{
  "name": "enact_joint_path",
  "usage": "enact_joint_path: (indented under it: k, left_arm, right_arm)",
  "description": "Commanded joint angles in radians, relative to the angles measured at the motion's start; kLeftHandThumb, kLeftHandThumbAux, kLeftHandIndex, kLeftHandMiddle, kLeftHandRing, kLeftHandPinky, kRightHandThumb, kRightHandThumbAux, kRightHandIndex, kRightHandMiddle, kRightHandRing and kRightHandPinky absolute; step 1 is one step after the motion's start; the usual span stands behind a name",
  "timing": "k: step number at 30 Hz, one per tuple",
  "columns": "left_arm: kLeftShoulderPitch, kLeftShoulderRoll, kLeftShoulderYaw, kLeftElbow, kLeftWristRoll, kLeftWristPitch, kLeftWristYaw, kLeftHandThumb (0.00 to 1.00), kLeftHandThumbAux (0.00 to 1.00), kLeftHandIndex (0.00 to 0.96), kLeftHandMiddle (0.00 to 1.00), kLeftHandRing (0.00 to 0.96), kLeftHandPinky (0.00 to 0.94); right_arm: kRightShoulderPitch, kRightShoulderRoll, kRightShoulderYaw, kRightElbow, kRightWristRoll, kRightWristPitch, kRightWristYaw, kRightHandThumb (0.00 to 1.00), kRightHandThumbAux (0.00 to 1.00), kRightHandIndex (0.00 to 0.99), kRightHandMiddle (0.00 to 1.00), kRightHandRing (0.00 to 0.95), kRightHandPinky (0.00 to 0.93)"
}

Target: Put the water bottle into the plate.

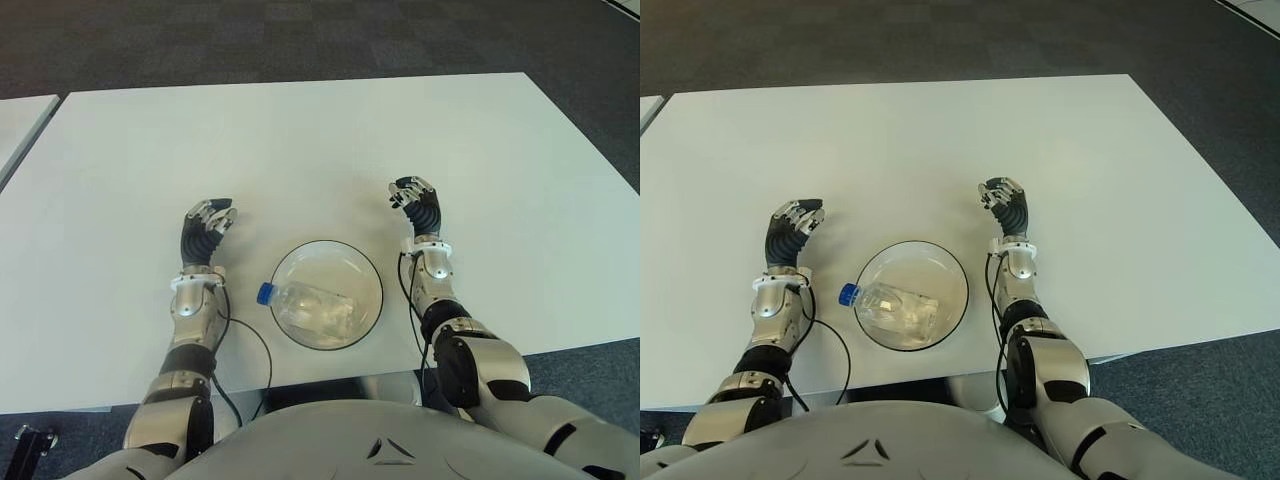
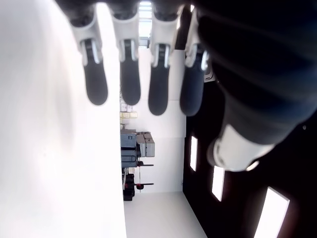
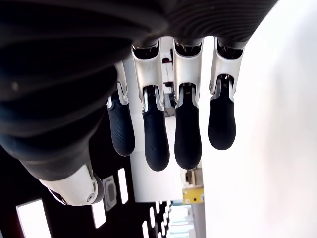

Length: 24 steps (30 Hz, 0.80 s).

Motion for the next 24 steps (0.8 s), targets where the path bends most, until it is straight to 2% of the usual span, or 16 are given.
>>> enact_joint_path:
  k: [1, 10, 15, 24]
  left_arm:
    - [0.017, 0.003, -0.005, -0.014, 0.014, 0.025, 0.003, 0.698, 0.72, 0.415, 0.349, 0.346, 0.376]
    - [0.035, 0.006, -0.01, -0.058, 0.014, 0.089, -0.002, 0.698, 0.721, 0.414, 0.347, 0.351, 0.382]
    - [0.039, 0.003, -0.009, -0.063, 0.016, 0.074, -0.006, 0.699, 0.721, 0.414, 0.343, 0.347, 0.378]
    - [0.044, 0.007, -0.015, -0.071, 0.028, 0.082, -0.004, 0.698, 0.721, 0.415, 0.346, 0.347, 0.371]
  right_arm:
    - [0.025, 0.008, 0.0, -0.01, 0.013, 0.009, 0.011, 0.705, 0.729, 0.431, 0.525, 0.556, 0.579]
    - [0.034, 0.012, 0.002, -0.006, 0.015, 0.049, 0.038, 0.705, 0.729, 0.431, 0.509, 0.534, 0.561]
    - [0.025, 0.005, -0.016, 0.043, 0.038, 0.109, 0.084, 0.704, 0.73, 0.43, 0.509, 0.532, 0.551]
    - [0.018, 0.004, -0.02, 0.053, 0.031, 0.151, 0.063, 0.703, 0.731, 0.43, 0.505, 0.528, 0.538]
